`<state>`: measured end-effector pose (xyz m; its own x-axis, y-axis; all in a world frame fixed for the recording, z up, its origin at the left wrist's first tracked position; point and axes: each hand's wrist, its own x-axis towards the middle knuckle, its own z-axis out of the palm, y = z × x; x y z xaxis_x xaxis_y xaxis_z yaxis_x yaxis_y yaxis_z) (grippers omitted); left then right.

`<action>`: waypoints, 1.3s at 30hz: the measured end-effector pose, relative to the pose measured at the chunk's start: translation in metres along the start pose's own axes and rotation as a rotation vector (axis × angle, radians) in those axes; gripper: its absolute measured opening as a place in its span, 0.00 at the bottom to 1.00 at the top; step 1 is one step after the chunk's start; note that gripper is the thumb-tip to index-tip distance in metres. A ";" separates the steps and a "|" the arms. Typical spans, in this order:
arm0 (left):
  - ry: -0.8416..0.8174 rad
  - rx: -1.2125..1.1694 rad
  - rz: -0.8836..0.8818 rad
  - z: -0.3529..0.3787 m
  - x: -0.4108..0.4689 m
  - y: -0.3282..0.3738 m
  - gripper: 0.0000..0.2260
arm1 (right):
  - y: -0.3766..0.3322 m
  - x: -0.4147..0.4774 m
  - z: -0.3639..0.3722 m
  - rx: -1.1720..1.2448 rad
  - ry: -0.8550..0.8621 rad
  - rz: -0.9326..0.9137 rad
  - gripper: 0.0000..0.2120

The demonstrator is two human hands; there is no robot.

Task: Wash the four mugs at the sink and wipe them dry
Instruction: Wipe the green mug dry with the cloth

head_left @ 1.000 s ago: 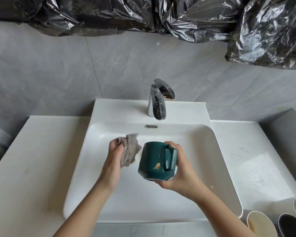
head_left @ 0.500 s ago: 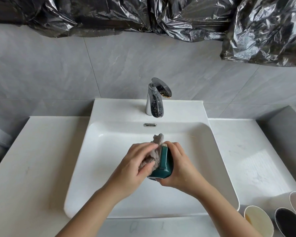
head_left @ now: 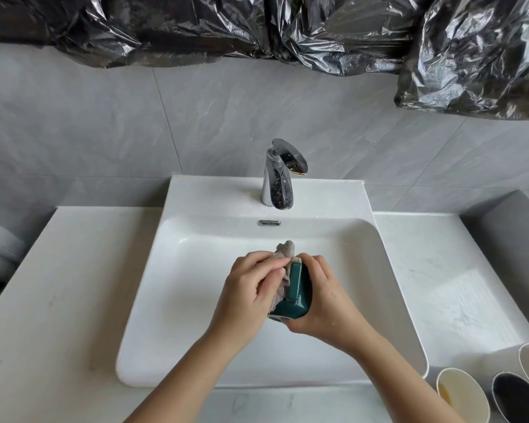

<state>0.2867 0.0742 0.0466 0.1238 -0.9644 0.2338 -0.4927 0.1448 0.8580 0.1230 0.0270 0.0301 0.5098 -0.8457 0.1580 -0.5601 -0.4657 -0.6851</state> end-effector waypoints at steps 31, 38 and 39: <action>0.139 -0.288 -0.301 -0.002 0.006 -0.010 0.11 | -0.006 0.014 -0.017 0.171 0.140 -0.021 0.36; -0.026 -0.290 -0.555 -0.019 0.028 -0.013 0.09 | -0.004 -0.005 0.000 0.100 0.055 -0.160 0.36; -0.066 -0.375 -0.670 -0.024 0.028 -0.016 0.09 | -0.002 -0.004 -0.001 0.073 0.068 -0.164 0.37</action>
<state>0.3191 0.0505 0.0502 0.2352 -0.8820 -0.4083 -0.0044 -0.4211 0.9070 0.1210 0.0307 0.0317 0.5435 -0.7771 0.3174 -0.4230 -0.5802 -0.6960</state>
